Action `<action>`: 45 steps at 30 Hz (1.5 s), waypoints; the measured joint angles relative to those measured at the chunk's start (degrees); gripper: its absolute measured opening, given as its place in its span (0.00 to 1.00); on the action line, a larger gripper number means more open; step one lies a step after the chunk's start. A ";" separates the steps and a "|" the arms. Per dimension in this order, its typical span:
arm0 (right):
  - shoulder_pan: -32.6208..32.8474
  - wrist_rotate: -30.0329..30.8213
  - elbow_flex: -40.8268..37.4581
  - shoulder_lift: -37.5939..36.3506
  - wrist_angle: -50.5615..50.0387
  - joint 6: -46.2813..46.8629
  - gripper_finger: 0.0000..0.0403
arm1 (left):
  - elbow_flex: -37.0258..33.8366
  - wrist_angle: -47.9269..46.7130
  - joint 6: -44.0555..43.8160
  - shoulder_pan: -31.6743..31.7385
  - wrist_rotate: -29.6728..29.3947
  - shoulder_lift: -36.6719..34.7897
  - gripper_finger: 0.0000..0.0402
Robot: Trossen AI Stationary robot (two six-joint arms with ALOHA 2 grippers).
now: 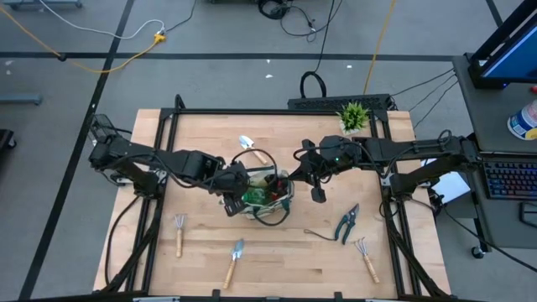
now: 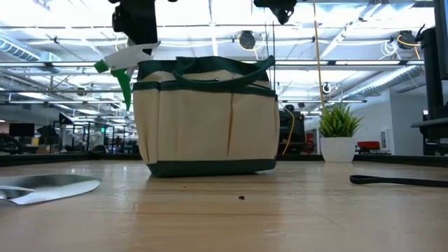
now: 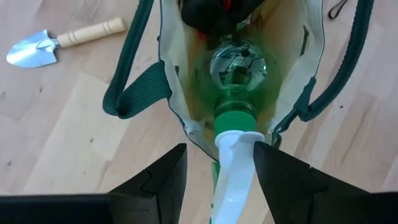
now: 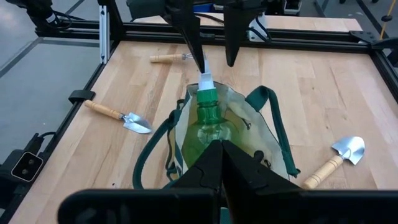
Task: Pick & Place Garden tools in Gardening bag
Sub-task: Put the spray bottle into the gardening bag, then put the top trowel into the gardening bag
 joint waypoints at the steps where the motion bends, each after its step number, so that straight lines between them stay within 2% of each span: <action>1: 0.00 0.00 0.00 0.00 0.00 -0.01 0.00 | -0.01 0.00 0.01 0.04 -0.02 0.00 0.48; 19: 0.00 0.02 0.00 0.00 0.67 -0.03 0.00 | -0.02 6.88 3.48 0.85 0.53 0.76 0.48; 22: 0.00 0.02 0.00 0.00 0.86 -0.02 0.00 | 0.12 6.34 3.89 1.15 2.90 0.76 0.48; 27: 0.00 0.02 0.00 0.00 0.72 0.00 0.00 | 4.87 -4.57 3.29 0.90 4.25 0.25 0.48; 30: 0.00 0.09 0.00 0.01 0.07 -0.25 0.00 | 7.76 -10.40 1.92 0.04 0.93 -1.25 0.48; 36: -0.01 3.60 0.00 0.00 -0.47 -1.69 0.00 | 7.96 -16.24 -0.61 -0.29 -5.44 -6.26 0.48; 39: -0.63 4.78 0.00 -0.23 -1.29 -2.08 0.00 | 7.98 -19.62 -1.06 1.36 -8.47 -7.33 0.47; 45: -3.38 4.76 0.00 -1.80 -2.08 -1.80 0.00 | 7.44 -22.50 4.11 7.80 -9.09 -8.25 0.47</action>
